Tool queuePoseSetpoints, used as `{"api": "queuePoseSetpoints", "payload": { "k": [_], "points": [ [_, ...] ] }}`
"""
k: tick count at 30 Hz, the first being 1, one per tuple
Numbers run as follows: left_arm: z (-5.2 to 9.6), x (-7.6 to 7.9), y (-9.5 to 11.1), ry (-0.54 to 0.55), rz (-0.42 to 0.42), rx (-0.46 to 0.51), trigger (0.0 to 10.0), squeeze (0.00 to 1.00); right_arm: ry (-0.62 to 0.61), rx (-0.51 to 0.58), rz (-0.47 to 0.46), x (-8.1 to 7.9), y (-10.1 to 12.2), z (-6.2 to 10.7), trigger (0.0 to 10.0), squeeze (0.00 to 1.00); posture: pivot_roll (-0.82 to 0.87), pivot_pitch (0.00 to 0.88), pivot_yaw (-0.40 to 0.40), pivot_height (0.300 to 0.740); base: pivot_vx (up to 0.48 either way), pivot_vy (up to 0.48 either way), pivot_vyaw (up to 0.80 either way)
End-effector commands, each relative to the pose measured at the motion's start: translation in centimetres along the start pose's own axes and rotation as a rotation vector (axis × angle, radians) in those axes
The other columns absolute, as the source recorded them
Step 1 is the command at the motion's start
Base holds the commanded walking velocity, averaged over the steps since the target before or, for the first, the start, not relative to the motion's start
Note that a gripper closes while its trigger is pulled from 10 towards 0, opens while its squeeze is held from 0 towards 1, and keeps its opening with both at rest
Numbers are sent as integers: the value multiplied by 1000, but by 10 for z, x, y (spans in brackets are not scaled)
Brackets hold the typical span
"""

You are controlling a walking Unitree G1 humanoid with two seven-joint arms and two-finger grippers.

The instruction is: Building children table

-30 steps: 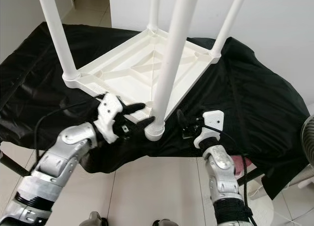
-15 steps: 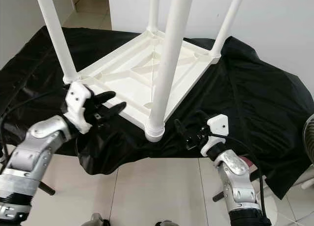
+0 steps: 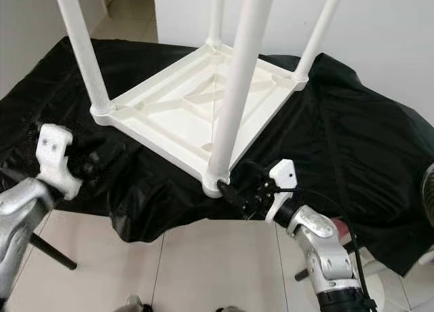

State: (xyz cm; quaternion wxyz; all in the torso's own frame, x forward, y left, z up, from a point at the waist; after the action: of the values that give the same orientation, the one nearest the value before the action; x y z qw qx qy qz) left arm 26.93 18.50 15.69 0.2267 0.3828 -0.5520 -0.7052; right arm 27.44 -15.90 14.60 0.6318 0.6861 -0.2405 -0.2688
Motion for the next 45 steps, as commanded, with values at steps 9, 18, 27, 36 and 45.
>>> {"api": "queuePoseSetpoints", "payload": {
  "k": [9,18,27,36,45],
  "points": [
    [-8,60,10,-382,1,27,10000,0,26,28,16,-3,5,-22,10000,0,27,23,-44,740,0,0,0],
    [-41,91,33,-414,-11,150,10000,0,24,-8,39,-5,-3,-42,10000,0,22,22,-38,740,0,0,0],
    [-60,102,46,-384,46,175,10000,0,24,-9,29,-4,-9,-65,3176,0,13,32,-32,740,0,0,0],
    [-66,103,48,-368,28,166,10000,0,-4,-18,21,6,-10,-66,0,0,30,46,-50,740,0,0,0],
    [-68,102,47,-323,31,161,10000,0,-149,10,-9,14,-12,-65,10000,0,28,62,-66,740,0,0,0]
  ]
}}
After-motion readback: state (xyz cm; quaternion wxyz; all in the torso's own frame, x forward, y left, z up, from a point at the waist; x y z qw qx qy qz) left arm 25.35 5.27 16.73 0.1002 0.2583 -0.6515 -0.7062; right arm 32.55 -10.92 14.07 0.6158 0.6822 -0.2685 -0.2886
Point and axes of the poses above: a point about 5 cm out from each wrist's last joint towards the gripper, its own z axis pointing back from the gripper into the wrist, its own y axis along the axis of the wrist's last joint, x = y × z, the point moved 1 cm from there along -z, pointing out of the wrist towards the gripper, and after that the axes turned 8 degrees about -z, right-handed, at the moved point
